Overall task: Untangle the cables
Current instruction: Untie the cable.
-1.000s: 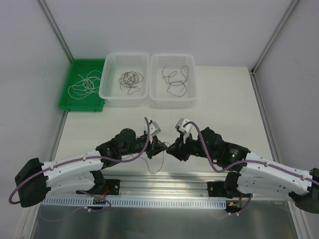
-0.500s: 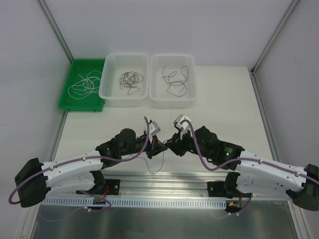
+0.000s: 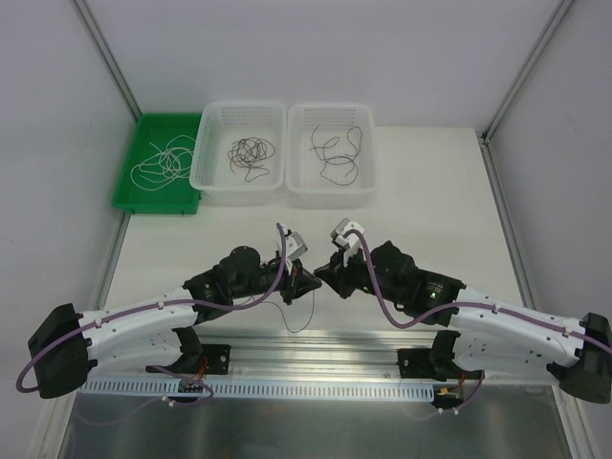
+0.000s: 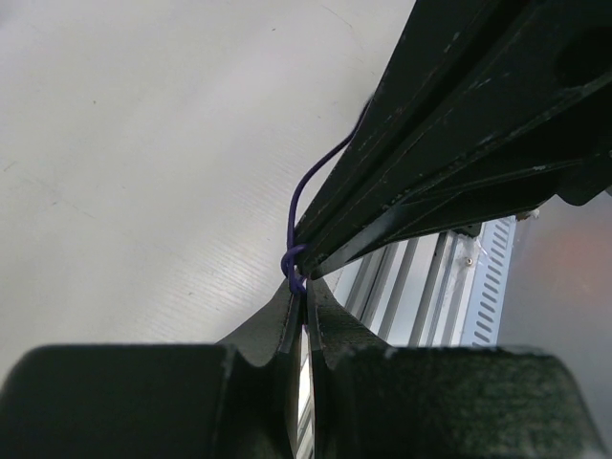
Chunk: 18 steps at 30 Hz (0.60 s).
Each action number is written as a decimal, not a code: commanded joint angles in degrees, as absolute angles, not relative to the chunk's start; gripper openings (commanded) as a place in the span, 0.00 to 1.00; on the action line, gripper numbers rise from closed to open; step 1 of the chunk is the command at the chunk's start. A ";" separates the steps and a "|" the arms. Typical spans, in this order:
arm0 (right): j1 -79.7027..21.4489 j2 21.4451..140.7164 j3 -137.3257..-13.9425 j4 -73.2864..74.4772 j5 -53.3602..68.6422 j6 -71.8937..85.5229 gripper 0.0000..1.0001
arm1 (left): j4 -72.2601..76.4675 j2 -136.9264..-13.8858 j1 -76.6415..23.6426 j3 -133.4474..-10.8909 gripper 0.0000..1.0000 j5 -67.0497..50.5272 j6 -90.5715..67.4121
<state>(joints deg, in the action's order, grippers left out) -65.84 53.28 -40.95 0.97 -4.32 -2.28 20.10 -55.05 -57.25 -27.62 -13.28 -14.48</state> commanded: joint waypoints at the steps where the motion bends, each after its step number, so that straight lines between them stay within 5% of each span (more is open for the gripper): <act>1: -66.09 53.35 -42.19 -2.72 -5.01 -2.73 0.04 | 21.36 -53.61 -56.69 -29.27 0.00 -14.50 -15.38; 12: -64.78 50.89 -43.24 4.13 -10.64 -0.17 0.01 | 23.03 -50.36 -56.69 -24.79 0.02 -8.53 -15.65; 18: -64.69 52.99 -46.84 10.54 -6.51 -2.20 0.01 | 23.73 -45.62 -56.69 -22.59 0.45 -8.96 -10.73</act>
